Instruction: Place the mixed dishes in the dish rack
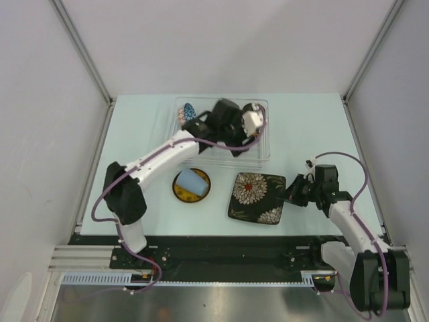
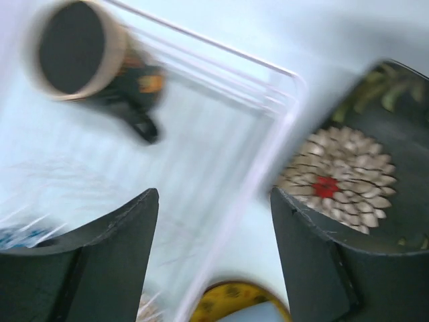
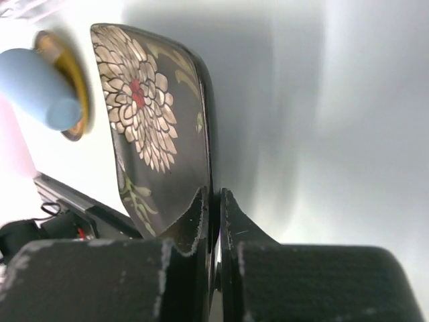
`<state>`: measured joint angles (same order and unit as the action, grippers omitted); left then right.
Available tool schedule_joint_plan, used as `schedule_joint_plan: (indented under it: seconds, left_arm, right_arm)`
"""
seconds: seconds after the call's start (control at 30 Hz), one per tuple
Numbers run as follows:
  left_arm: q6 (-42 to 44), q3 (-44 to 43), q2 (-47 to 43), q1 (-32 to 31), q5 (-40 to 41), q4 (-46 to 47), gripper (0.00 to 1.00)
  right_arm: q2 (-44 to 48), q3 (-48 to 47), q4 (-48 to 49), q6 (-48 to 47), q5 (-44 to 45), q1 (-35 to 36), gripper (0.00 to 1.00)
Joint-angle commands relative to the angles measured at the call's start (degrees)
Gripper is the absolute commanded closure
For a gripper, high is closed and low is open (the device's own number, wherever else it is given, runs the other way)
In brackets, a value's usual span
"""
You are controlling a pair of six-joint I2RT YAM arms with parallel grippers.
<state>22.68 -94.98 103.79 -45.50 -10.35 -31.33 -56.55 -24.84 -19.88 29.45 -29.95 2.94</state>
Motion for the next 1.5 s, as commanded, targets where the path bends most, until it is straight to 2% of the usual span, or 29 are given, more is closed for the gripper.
schedule_joint_plan:
  seconds: [0.0,0.1,0.27,0.37,0.47,0.53,0.63,0.83,1.07,1.17,1.2,1.3,1.47]
  left_arm:
    - [-3.4,-10.2,-6.2,7.7,-2.2,-8.3,0.26]
    - [-5.6,-12.2,-7.3,14.1,-1.9,-8.5,0.25]
    - [-10.0,-10.0,-6.9,25.6,0.1,-5.2,0.25]
    - [-11.4,-7.6,-5.2,30.6,1.9,-3.0,0.27]
    - [-11.9,-6.3,-3.2,33.1,4.1,-3.7,0.27]
    - [-13.0,-5.6,-3.0,33.9,3.2,-5.0,0.28]
    - [-14.7,-1.5,-4.3,34.2,3.9,-4.4,0.28]
    - [-20.0,0.0,-4.6,36.4,7.8,-0.1,0.28]
    - [-19.1,-0.6,1.2,37.9,10.2,4.6,0.29]
    - [-18.3,-1.0,3.7,38.0,11.8,5.9,0.37]
    - [-18.1,-1.3,4.4,38.0,11.7,6.0,0.45]
    - [-18.1,-3.2,7.3,38.0,11.1,5.3,0.52]
    - [-19.2,-6.2,10.3,38.1,10.8,4.9,0.43]
  right_arm:
    - [10.3,-3.6,1.2,0.2,-3.3,2.3,1.00]
    - [13.7,-6.8,-2.5,-0.6,-3.4,3.1,1.00]
    - [17.1,-12.3,-7.3,-1.9,-2.2,4.7,1.00]
    - [17.1,-20.7,-9.0,-4.0,2.3,5.7,1.00]
    - [14.1,-31.3,-9.3,-7.0,9.0,6.2,1.00]
    - [12.4,-37.5,-7.6,-7.7,12.9,6.2,1.00]
    - [10.2,-41.3,-2.7,-7.6,16.0,6.3,1.00]
    - [6.4,-44.4,2.9,-7.5,15.7,6.9,1.00]
    - [5.1,-46.6,2.7,-9.6,17.3,8.0,1.00]
    - [5.2,-46.7,1.4,-9.9,17.6,8.3,1.00]
    - [5.3,-46.7,0.7,-10.0,17.6,8.4,1.00]
    - [5.6,-46.7,-0.8,-10.3,18.4,8.4,1.00]
    - [5.8,-46.7,-2.2,-10.4,18.6,8.3,1.00]
